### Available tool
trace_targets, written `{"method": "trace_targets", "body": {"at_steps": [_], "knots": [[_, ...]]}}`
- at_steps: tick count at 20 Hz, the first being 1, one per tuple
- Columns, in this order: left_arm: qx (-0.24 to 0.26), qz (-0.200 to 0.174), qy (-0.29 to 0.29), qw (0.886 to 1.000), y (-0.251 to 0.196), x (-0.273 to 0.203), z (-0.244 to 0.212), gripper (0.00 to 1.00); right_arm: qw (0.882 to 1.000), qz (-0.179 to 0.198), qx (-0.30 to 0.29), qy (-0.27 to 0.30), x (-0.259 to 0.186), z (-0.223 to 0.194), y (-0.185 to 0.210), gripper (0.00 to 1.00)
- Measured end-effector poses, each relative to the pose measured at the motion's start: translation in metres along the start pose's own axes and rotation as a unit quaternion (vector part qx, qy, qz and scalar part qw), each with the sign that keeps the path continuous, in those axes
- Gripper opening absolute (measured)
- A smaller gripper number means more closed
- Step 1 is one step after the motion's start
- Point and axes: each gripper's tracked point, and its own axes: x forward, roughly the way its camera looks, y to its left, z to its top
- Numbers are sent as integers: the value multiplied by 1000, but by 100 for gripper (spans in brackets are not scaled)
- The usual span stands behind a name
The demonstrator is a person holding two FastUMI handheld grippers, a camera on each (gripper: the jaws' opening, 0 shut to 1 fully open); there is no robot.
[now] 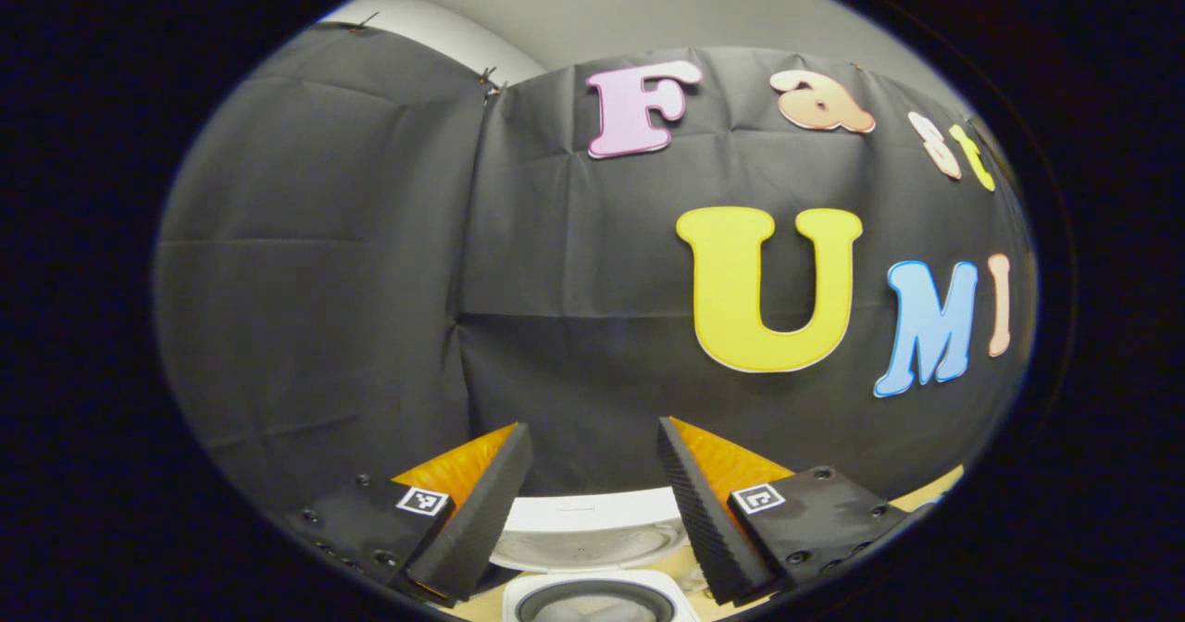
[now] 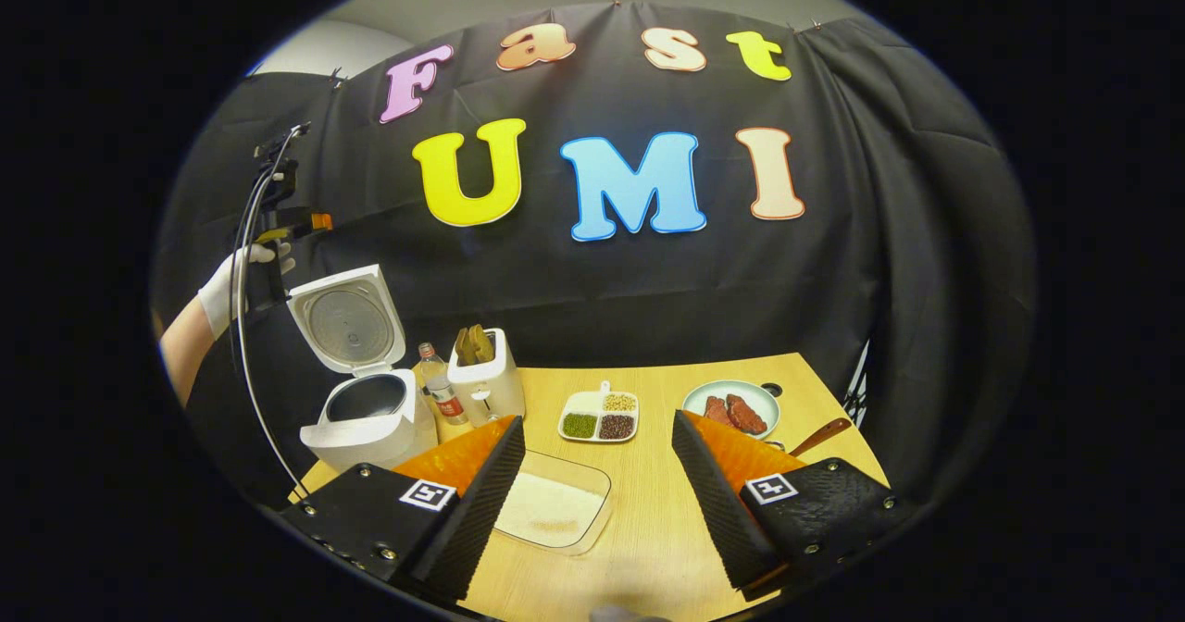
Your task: Close the left gripper, press the button to open the rice cooker; take a wooden spoon from the chopstick holder with the right hand, scoop a spoonful of rice and pour it into the rice cooker, then put the wooden spoon back into the chopstick holder.
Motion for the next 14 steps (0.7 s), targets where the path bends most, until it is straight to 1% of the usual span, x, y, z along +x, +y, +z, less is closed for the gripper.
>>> {"method": "trace_targets", "body": {"at_steps": [1,3,4,5,6,10,12,13,14], "knots": [[4,6,10,1000,2,12,-9,93,1000,0,1,3,2,-2,-1,98],[15,14,25,999,4,37,-23,95,1000,-1,2,10,2,-6,-3,98],[18,18,42,999,6,47,-32,95,1000,-3,3,14,2,-8,-4,98],[17,18,47,999,7,55,-41,97,1000,-3,3,16,3,-10,-5,98],[18,20,58,998,7,62,-49,94,1000,-4,3,19,3,-11,-7,98],[16,26,92,995,11,79,-77,96,1000,-3,4,26,3,-16,-9,98],[9,33,127,991,14,82,-93,97,999,2,10,32,3,-21,-8,98],[3,31,120,992,15,85,-89,96,999,4,12,35,3,-23,-8,98],[-1,33,131,991,14,83,-88,96,999,4,13,36,3,-24,-8,98]]}}
